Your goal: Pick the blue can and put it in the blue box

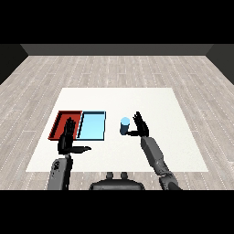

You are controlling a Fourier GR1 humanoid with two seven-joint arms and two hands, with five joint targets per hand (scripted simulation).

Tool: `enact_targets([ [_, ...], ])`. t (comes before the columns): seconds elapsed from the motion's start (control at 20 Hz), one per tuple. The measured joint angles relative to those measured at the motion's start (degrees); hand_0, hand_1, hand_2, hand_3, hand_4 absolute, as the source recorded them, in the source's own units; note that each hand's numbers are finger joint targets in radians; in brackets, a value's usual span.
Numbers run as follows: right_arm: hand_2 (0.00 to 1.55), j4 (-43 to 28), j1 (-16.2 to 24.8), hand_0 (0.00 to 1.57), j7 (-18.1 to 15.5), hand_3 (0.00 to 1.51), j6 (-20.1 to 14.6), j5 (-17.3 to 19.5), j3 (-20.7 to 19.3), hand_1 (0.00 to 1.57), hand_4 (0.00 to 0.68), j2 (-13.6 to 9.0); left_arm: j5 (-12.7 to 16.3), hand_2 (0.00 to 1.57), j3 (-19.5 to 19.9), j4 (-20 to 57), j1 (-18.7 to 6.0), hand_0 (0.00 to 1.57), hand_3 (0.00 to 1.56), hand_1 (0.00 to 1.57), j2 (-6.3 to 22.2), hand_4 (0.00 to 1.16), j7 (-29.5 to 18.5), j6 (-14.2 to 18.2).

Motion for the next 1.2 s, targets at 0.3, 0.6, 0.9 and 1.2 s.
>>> enact_targets([
  [0.3,0.00,3.5,-2.9,0.00,-0.9,0.00,-2.1,0.2,2.5,0.00,0.000,0.0,-0.2,0.00,-0.4,0.3,1.2,0.00,0.00,0.00,-0.7,0.00,-1.3,-0.3],
  [0.6,0.00,6.4,-6.1,0.00,-0.5,0.00,-5.9,-2.8,6.4,0.00,0.000,0.1,0.4,0.00,0.0,-0.4,1.5,0.00,0.00,0.00,-0.5,0.00,-0.9,-0.7],
  [0.9,0.00,14.5,-11.3,0.00,-3.6,0.00,-7.3,-7.1,10.1,0.00,0.000,0.1,0.1,0.00,0.0,0.6,-0.9,0.00,0.00,0.00,-0.8,0.00,0.4,0.2],
  [1.2,0.00,23.1,-16.2,0.00,-7.1,0.00,-6.7,-12.4,14.1,0.00,0.000,0.1,1.0,0.00,0.7,-0.4,0.6,0.00,0.00,0.00,-0.4,0.00,0.3,-0.6],
])
